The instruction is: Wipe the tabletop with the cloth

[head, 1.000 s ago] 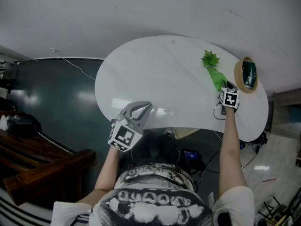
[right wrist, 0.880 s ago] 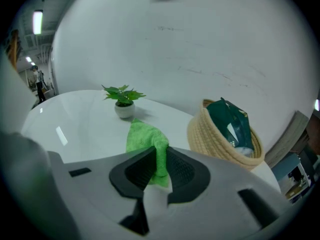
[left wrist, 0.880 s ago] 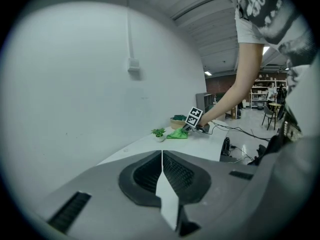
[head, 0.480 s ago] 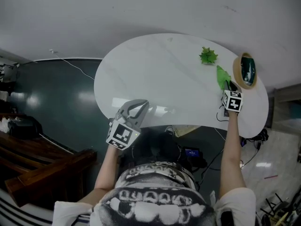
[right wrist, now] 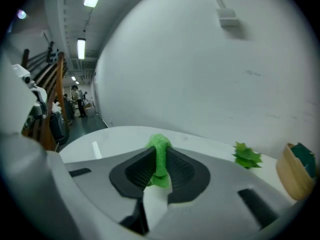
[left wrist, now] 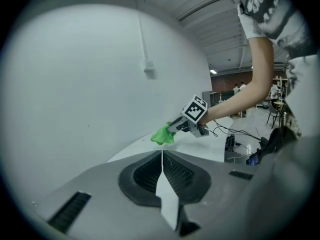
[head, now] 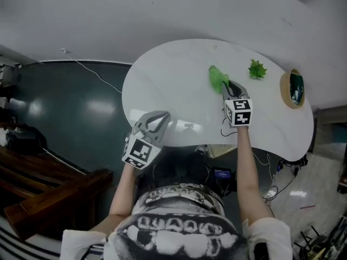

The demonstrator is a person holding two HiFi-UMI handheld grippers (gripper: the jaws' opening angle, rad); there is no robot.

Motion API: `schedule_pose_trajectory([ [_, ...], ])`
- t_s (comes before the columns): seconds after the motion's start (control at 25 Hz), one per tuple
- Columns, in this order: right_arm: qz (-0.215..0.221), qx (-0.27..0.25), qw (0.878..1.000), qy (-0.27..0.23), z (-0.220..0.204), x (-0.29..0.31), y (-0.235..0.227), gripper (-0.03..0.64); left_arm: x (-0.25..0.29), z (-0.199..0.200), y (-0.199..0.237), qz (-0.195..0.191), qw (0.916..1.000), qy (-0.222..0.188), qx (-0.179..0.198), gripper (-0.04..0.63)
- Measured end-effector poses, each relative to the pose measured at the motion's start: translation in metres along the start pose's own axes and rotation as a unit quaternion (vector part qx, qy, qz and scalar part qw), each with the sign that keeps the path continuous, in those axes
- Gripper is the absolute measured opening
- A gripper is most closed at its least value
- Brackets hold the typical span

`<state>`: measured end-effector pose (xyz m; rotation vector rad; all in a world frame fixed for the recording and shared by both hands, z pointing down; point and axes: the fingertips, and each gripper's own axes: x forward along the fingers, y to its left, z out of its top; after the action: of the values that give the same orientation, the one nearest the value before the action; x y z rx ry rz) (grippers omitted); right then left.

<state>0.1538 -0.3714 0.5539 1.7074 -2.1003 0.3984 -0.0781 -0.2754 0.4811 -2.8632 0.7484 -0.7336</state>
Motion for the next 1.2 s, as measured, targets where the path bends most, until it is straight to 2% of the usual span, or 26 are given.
schedule_pose_trajectory([
  [0.36,0.136,-0.016,0.990,-0.010,0.051,0.098,0.224,0.063,-0.081,-0.068,0.080,0.052,0.9981,0.030,-0.015,0.006],
  [0.48,0.169,-0.023,0.985,-0.005,0.055,0.117,0.280,0.063,-0.107,-0.091,0.102,0.073,0.9961,0.044,-0.023,0.006],
  [0.64,0.198,-0.034,0.980,0.016,0.044,0.135,0.332,0.063,-0.131,-0.110,0.119,0.090,0.9939,0.052,-0.037,0.006],
  [0.76,0.200,-0.040,0.978,0.038,0.026,0.142,0.346,0.063,-0.140,-0.117,0.124,0.092,0.9935,0.053,-0.042,0.006],
  [0.88,0.188,-0.036,0.980,0.061,0.008,0.143,0.339,0.063,-0.143,-0.121,0.124,0.088,0.9938,0.053,-0.043,0.006],
  [1.2,0.130,-0.015,0.988,0.085,-0.024,0.115,0.264,0.063,-0.115,-0.102,0.103,0.054,0.9973,0.039,-0.029,0.006],
])
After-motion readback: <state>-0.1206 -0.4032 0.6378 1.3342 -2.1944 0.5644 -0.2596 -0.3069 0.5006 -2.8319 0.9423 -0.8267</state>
